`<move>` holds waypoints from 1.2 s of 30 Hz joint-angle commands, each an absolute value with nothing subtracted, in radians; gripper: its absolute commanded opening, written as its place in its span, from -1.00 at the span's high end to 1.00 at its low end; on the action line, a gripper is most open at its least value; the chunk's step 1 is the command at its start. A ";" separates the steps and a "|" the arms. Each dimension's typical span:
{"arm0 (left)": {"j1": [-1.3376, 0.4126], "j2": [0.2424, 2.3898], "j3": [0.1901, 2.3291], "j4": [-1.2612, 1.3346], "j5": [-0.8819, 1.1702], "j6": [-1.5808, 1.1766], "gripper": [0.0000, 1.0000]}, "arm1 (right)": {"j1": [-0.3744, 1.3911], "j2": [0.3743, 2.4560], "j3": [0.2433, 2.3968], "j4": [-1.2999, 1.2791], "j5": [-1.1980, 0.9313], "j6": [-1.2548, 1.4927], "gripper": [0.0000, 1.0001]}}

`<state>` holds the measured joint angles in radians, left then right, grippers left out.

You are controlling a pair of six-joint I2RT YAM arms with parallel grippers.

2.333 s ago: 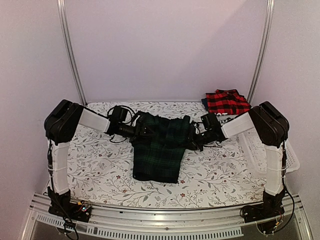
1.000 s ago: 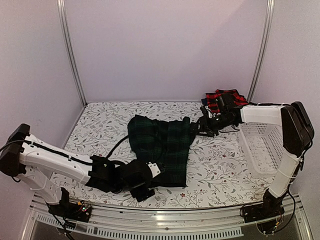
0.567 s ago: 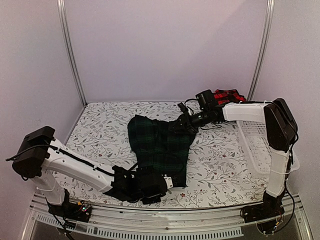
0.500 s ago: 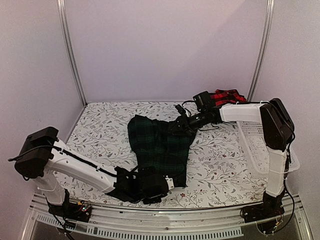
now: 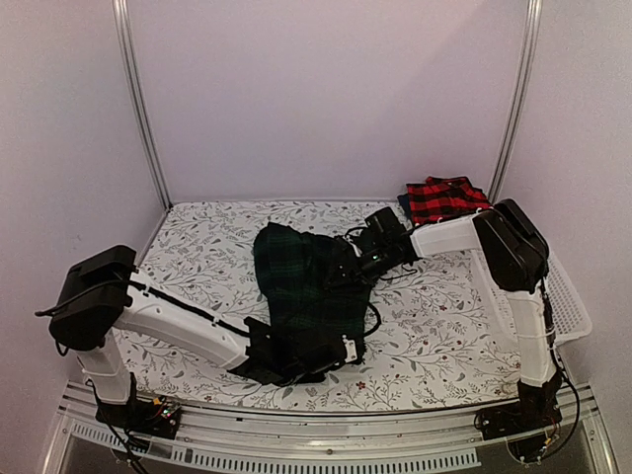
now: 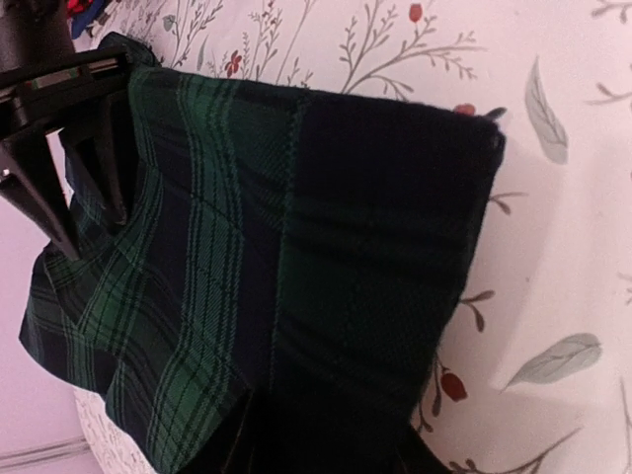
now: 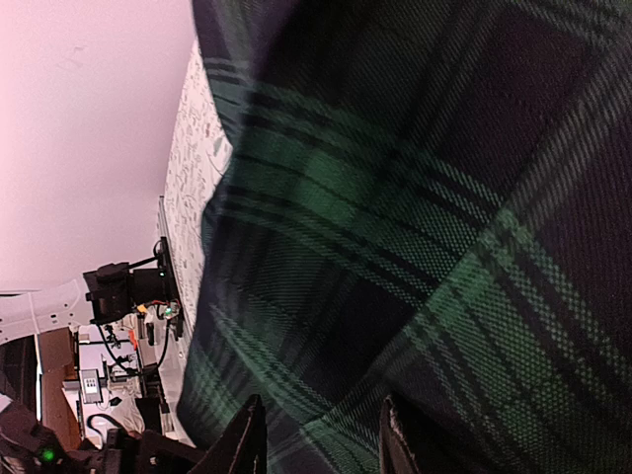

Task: Fold and stack the mixed laundry pile
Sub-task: Pick up the rectangle-folded skirt from the center of the board.

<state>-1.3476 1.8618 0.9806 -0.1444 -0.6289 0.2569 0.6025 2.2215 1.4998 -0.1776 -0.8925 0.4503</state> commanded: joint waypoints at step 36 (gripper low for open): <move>-1.469 1.783 1.066 -0.481 -0.466 0.044 -0.62 | 0.752 2.246 1.497 -0.165 -1.045 0.375 0.22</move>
<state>-1.4441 1.7172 1.0786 -0.5011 -0.3256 0.0929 0.7521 2.1937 1.4986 -0.1127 -1.0611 0.4301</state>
